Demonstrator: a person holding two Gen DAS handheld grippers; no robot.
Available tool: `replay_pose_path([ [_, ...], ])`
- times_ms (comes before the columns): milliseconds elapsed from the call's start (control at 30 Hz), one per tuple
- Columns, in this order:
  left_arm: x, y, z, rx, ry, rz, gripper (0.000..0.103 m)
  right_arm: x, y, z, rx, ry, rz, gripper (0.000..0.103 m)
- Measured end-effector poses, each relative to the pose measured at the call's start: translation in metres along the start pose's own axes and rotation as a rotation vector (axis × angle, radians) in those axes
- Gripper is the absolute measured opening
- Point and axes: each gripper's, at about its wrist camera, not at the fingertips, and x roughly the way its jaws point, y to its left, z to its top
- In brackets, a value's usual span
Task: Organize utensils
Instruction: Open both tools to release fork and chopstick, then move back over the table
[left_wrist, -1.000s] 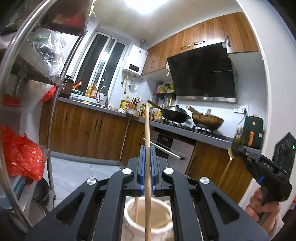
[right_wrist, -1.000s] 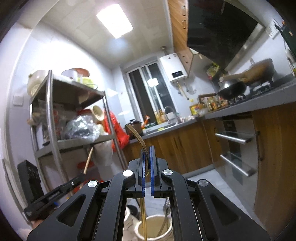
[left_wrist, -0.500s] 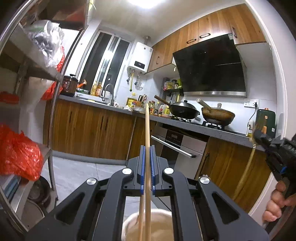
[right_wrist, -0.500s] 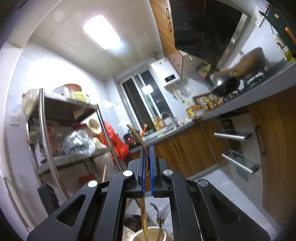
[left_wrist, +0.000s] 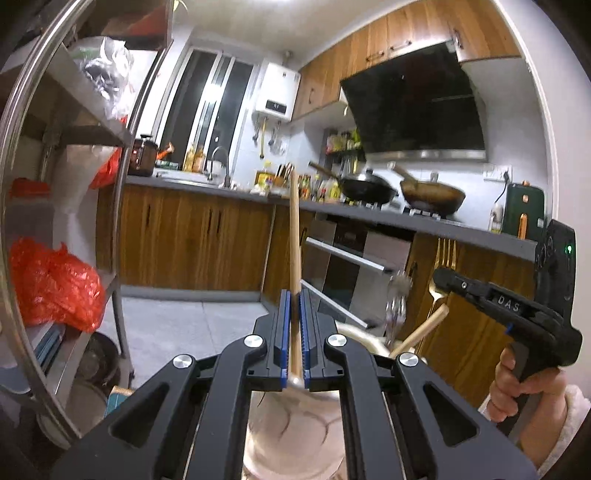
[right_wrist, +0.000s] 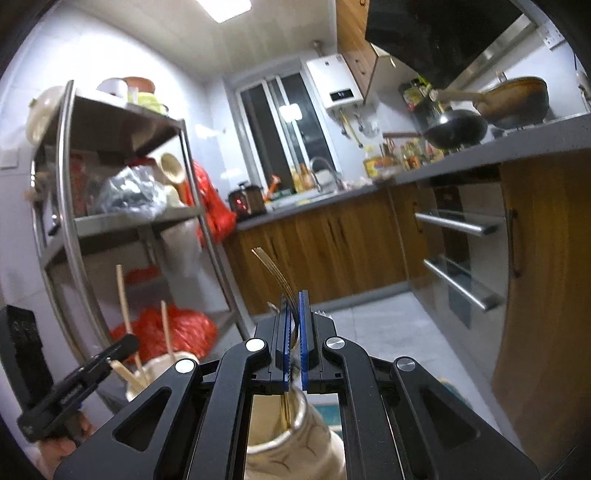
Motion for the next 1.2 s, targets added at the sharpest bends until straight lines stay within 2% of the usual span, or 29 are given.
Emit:
replay_pose_path([
  [300, 0.001, -0.001, -0.006, 0.031, 0.031, 0.007, 0.008, 0.001, -0.007, -0.003, 0.018, 0.009, -0.023, 0.005],
  [367, 0.001, -0.002, -0.005, 0.035, 0.028, 0.011, 0.02, 0.003, -0.01, -0.004, 0.031, 0.014, -0.029, 0.007],
  [400, 0.0, -0.001, -0.005, 0.034, 0.02, 0.016, 0.03, 0.004, -0.012, -0.003, 0.035, 0.017, -0.029, 0.009],
  [433, -0.001, 0.0, -0.005, 0.03, 0.011, 0.02, 0.035, 0.005, -0.014, -0.004, 0.041, 0.021, -0.03, 0.01],
  [467, -0.002, 0.001, -0.004, 0.028, 0.009, 0.02, 0.035, 0.005, -0.014, -0.004, 0.044, 0.024, -0.03, 0.013],
  [567, -0.002, 0.003, -0.004, 0.019, 0.015, 0.027, 0.038, 0.004, -0.015, -0.005, 0.051, 0.024, -0.025, 0.025],
  [633, -0.002, 0.003, -0.005, 0.019, 0.015, 0.033, 0.041, 0.002, -0.014, -0.004, 0.045, 0.017, -0.024, 0.028],
  [700, -0.005, 0.003, -0.005, 0.018, 0.009, 0.036, 0.047, 0.0, -0.012, -0.004, 0.04, 0.01, -0.02, 0.041],
  [767, -0.009, 0.005, -0.006, 0.012, -0.003, 0.046, 0.058, -0.003, -0.01, -0.004, 0.037, 0.005, -0.015, 0.049],
  [833, -0.013, 0.006, -0.007, 0.006, -0.009, 0.055, 0.063, -0.005, -0.007, -0.004, 0.029, 0.008, -0.015, 0.063],
  [867, -0.015, 0.007, -0.007, 0.004, -0.01, 0.061, 0.07, -0.007, -0.007, -0.004, 0.027, 0.008, -0.015, 0.076],
  [1000, -0.025, 0.009, -0.011, 0.001, -0.026, 0.101, 0.088, -0.017, -0.003, -0.004, 0.035, 0.014, -0.008, 0.093],
  [1067, -0.033, 0.008, -0.013, 0.009, -0.041, 0.135, 0.098, -0.022, -0.002, -0.005, 0.042, 0.019, -0.007, 0.094],
  [1200, -0.047, 0.006, -0.016, 0.026, -0.038, 0.174, 0.098, -0.03, 0.001, -0.008, 0.05, 0.029, -0.008, 0.097],
])
